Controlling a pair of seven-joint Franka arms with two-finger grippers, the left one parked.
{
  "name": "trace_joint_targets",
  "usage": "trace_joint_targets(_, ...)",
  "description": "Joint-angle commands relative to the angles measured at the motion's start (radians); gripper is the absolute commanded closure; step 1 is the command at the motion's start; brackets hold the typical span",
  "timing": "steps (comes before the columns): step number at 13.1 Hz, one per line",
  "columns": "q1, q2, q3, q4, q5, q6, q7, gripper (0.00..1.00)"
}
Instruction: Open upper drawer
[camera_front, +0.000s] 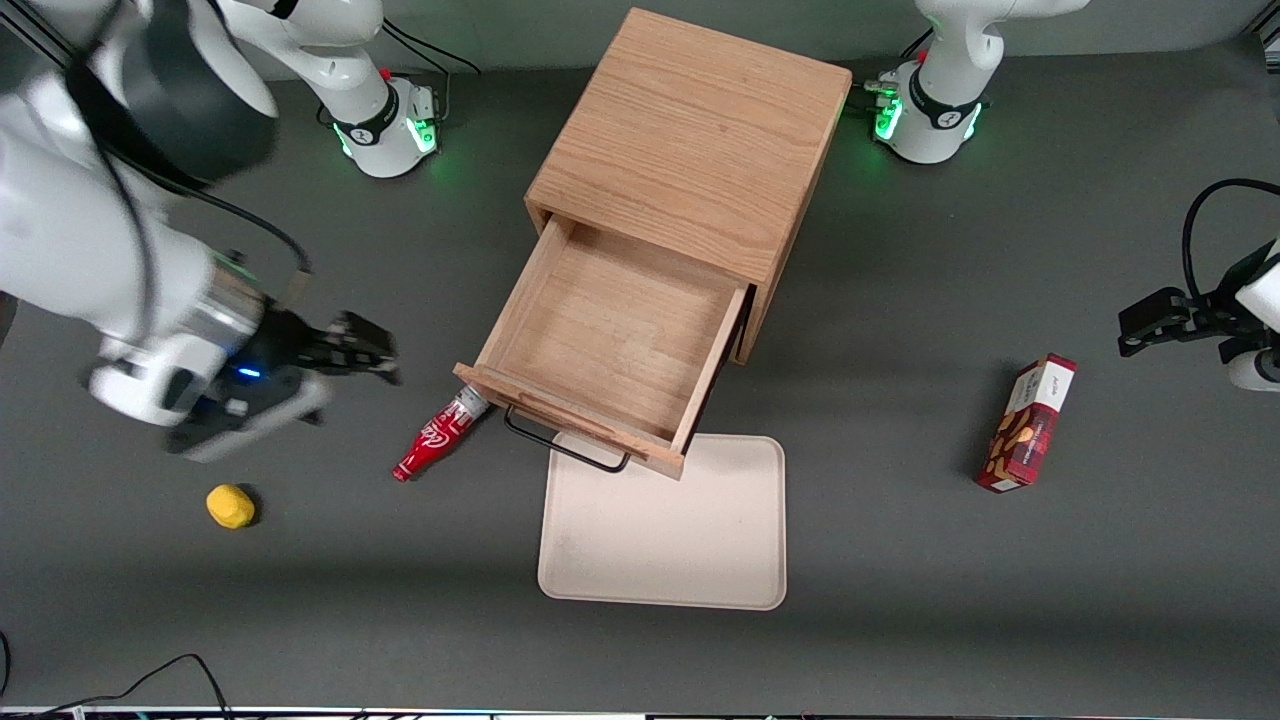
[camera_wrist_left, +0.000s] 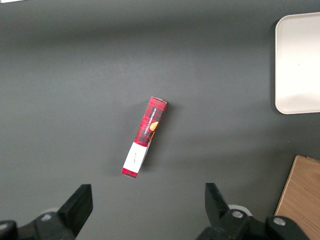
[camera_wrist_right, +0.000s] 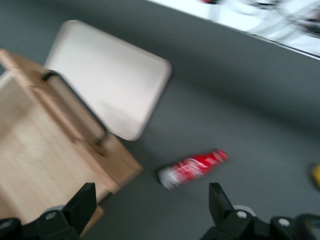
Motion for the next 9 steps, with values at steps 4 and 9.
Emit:
trace_joint_targets(4,0.018,-0.421,-0.248,-0.408,-0.041,0.076,0.103,0.00)
trace_joint_targets(9,0.017,-0.415,-0.365,-0.379,-0.012,0.052,0.067,0.00)
